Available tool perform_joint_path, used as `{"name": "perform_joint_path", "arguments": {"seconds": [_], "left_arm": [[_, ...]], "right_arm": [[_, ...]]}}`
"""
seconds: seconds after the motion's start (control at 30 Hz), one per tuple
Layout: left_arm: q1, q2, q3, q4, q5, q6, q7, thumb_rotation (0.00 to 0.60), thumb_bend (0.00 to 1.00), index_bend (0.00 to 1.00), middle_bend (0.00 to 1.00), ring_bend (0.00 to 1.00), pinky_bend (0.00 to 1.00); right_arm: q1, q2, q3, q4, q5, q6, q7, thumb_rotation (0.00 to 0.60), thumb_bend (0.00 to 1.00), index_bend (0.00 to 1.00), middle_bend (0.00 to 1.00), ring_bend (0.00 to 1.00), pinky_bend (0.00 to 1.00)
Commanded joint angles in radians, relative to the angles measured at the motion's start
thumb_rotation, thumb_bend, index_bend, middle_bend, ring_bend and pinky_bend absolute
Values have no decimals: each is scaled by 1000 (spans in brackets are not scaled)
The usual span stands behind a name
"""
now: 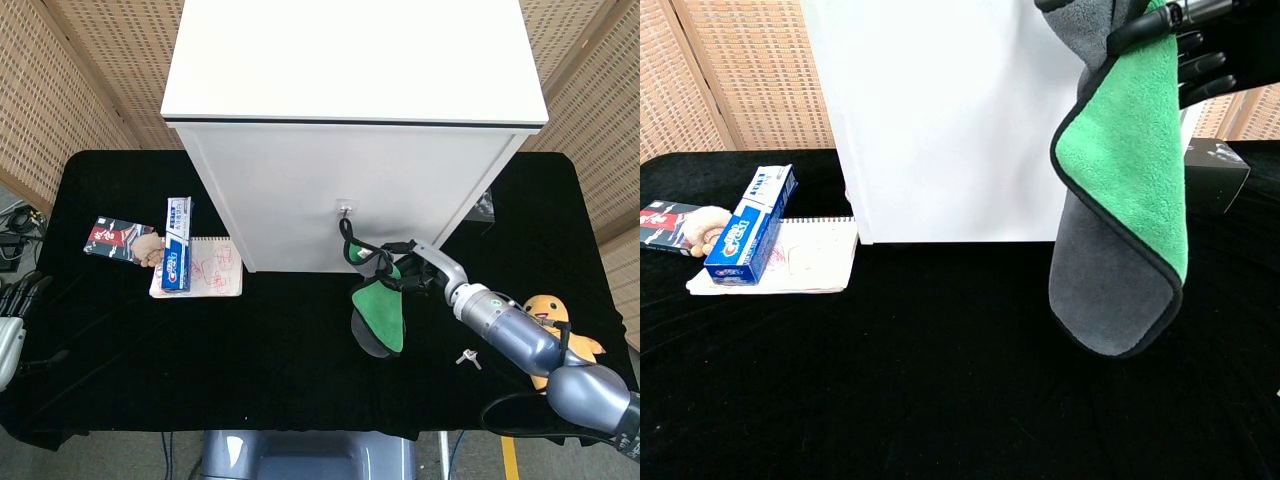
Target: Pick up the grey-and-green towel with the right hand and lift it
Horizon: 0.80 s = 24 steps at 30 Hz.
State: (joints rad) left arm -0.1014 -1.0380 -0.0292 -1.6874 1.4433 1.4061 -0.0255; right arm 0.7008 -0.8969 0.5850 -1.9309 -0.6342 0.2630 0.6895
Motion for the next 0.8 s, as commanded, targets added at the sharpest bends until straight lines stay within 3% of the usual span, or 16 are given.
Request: {"name": "perform_joint_path", "arguments": {"seconds": [0.03,0.47,0.8], "left_arm": [[0,0,0,0,0,0,0,600,0,0,0,0,0],[-2,-1,0,0,-2,-4,1,600,0,0,0,0,0],[-2,0,-1,-1,-3,-3,2,600,0,0,0,0,0]], "right_arm": [[-1,-2,0,7,-4,-11,8,600,721,785,1000,1000,1000],[-5,-1,13,26,-22,-54,37,600,722,787,1000,1000,1000],[28,0,-24,44,-21,-76,34,600,722,786,1000,1000,1000]]}}
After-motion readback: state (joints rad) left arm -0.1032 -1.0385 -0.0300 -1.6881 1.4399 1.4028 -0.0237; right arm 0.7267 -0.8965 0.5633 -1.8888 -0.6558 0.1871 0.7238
